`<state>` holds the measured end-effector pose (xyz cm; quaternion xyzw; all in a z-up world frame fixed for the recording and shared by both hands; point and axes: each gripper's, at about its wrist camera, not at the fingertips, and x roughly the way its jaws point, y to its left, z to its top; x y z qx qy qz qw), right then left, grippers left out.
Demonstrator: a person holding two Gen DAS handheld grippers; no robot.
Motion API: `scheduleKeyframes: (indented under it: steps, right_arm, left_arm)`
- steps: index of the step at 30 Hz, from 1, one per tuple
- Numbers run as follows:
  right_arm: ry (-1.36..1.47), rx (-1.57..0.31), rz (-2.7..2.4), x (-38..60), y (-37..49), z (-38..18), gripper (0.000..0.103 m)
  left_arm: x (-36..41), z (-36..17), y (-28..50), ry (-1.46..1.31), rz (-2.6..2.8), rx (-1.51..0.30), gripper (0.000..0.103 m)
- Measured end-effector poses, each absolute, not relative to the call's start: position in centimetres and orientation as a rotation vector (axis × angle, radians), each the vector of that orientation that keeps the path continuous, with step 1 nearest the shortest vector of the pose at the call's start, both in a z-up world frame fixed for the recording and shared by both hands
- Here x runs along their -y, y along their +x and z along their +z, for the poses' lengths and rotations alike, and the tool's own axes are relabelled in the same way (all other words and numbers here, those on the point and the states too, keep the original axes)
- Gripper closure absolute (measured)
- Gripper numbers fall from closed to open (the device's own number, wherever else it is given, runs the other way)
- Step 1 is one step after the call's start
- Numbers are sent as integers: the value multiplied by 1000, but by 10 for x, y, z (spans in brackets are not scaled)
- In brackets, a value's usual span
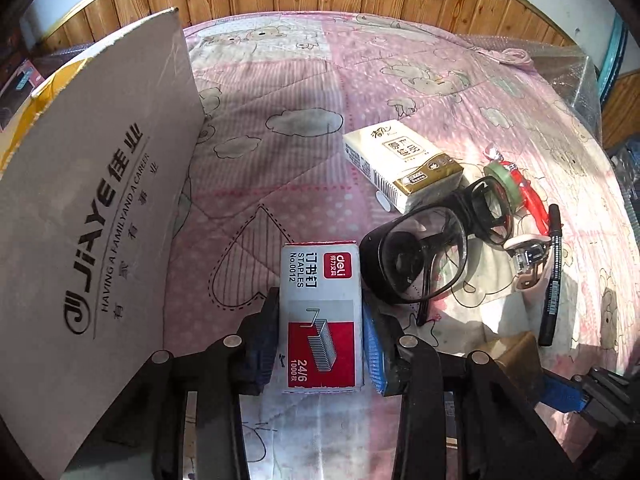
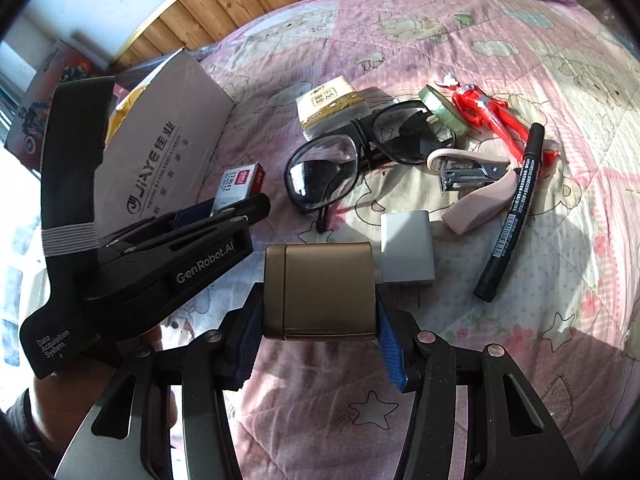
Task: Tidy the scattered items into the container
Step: 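Carry the tin and staples box over the white box with both tools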
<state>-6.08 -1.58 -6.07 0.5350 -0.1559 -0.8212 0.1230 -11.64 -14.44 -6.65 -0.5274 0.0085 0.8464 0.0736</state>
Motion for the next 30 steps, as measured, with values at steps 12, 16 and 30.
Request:
scheduleKeyframes:
  steps: [12,16,30]
  right_arm:
    - [1505,415,-2469,16,-39,-30,49]
    - [1487,389,-2494,17,-27,-16,49]
    - [1387,248,-2558,48,-17,38,49]
  left_arm:
    - [146,-10,-78,-1461,2626,7,65]
    - [147,3,-65,-1423,2631,35,65]
    - [177,41,-38,-1298,2662,161,65]
